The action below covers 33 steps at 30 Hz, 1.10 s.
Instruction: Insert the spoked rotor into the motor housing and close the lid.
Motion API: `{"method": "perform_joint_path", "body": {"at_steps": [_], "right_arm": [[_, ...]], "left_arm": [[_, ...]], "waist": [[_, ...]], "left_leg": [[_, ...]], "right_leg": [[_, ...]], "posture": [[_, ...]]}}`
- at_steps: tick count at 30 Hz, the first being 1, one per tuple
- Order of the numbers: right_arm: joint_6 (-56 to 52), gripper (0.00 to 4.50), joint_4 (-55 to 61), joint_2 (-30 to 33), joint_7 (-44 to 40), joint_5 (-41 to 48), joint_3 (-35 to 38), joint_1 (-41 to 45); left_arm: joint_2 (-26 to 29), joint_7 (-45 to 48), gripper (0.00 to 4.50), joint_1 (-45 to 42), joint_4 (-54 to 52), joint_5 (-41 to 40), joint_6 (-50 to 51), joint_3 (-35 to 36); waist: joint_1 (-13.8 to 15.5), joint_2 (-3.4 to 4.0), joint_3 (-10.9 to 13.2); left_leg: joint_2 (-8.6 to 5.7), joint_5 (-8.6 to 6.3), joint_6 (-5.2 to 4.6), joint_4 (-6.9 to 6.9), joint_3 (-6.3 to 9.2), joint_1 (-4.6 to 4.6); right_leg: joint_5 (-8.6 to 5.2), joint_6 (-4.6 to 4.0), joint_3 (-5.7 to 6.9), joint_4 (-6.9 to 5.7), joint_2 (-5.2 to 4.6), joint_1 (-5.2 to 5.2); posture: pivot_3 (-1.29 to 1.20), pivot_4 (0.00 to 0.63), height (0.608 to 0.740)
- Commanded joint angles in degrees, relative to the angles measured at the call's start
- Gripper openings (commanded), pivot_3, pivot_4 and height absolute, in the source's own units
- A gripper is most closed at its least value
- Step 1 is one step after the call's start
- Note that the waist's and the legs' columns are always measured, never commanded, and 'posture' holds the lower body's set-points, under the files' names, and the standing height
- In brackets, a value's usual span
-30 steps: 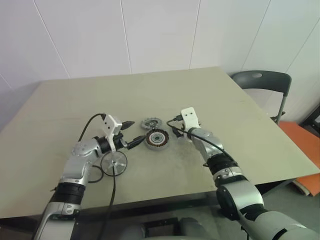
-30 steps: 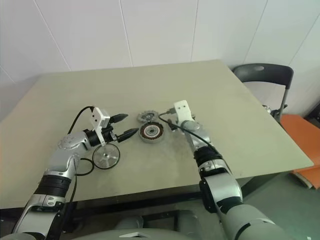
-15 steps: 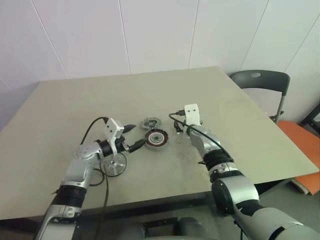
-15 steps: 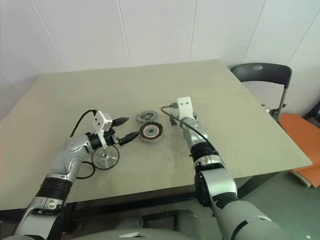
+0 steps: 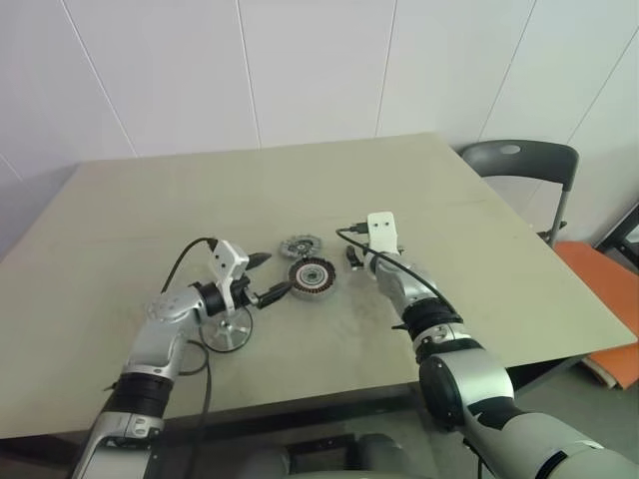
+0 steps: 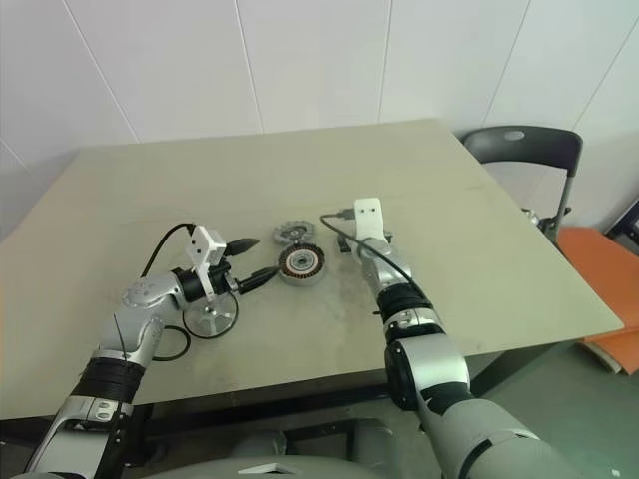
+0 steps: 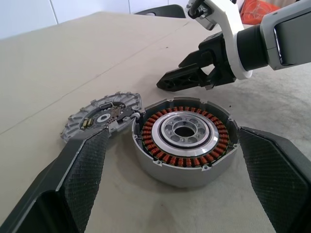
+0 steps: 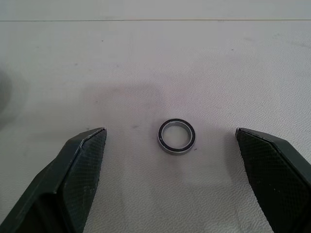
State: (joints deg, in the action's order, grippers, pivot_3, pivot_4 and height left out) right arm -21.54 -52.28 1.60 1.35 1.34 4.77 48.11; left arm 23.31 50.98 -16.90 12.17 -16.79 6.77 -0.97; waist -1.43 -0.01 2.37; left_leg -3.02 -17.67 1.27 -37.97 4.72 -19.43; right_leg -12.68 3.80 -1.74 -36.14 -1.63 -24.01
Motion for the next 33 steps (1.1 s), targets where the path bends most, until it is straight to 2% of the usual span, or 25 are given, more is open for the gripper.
{"method": "perform_joint_path", "body": {"at_steps": [1,9,19,24,27,30,33], "right_arm": [[-0.7,3.57,0.8,-0.2,-1.4,1.0,0.4,1.7],[-1.6,0.81,2.0,-0.5,-2.9,1.9,0.7,1.4],[3.1,0.75,4.5,-1.1,-8.9,3.6,0.3,-0.3],[7.1,0.75,15.9,-1.4,-24.4,11.8,1.9,-2.7],[7.6,0.75,20.3,-0.4,-30.0,14.4,1.6,-2.8],[6.3,0.75,22.9,1.9,-36.8,13.8,-2.1,-3.0],[2.1,0.75,25.3,6.5,-45.8,10.7,-9.8,-4.0]], "left_arm": [[0.2,-0.1,4.50,-0.5,-2.6,-0.1,-1.1,0.4],[0.3,-0.3,4.50,-0.5,-3.8,-0.2,-0.6,0.4],[-0.9,-2.0,4.50,-0.5,-4.0,-2.3,-1.1,2.9],[-1.4,-3.3,4.50,0.1,-4.1,-4.9,-1.2,6.3],[-1.3,-4.0,4.50,0.5,-4.0,-5.9,-1.7,8.2],[-0.7,-4.1,4.50,1.2,-3.7,-6.1,-2.0,9.2],[0.6,-3.1,4.50,2.9,-4.5,-6.4,-1.9,9.8]], "waist": [[0.0,0.00,0.0],[-1.2,0.00,0.0],[-1.2,0.00,0.0],[-1.2,0.02,0.0],[-1.1,0.02,0.0],[-1.0,0.01,0.0],[-1.1,0.02,0.0]], "left_leg": [[0.00,0.00,0.00,0.00,0.00,0.00],[0.00,0.00,0.00,0.00,0.01,0.01],[0.03,0.00,0.00,0.01,0.00,0.02],[0.03,0.00,0.00,0.01,0.00,-0.02],[0.03,0.00,0.00,0.00,0.02,-0.01],[0.03,0.00,0.00,0.00,0.02,0.00],[0.02,0.00,0.00,0.00,0.02,0.00]], "right_leg": [[0.00,0.00,0.00,0.00,0.00,0.00],[0.00,0.00,0.00,0.00,-0.01,0.01],[0.00,0.00,-0.01,0.00,0.01,0.01],[0.00,0.02,-0.01,0.01,-0.01,-0.01],[0.00,0.02,0.01,0.01,-0.01,-0.01],[0.00,0.02,0.02,0.02,-0.02,0.01],[0.00,0.02,0.03,0.03,-0.03,0.01]], "posture": [[0.00,0.000,0.740],[0.00,0.000,0.740],[0.00,0.000,0.740],[0.00,0.000,0.740],[0.00,0.000,0.740],[0.00,0.000,0.740],[0.00,0.000,0.740]]}}
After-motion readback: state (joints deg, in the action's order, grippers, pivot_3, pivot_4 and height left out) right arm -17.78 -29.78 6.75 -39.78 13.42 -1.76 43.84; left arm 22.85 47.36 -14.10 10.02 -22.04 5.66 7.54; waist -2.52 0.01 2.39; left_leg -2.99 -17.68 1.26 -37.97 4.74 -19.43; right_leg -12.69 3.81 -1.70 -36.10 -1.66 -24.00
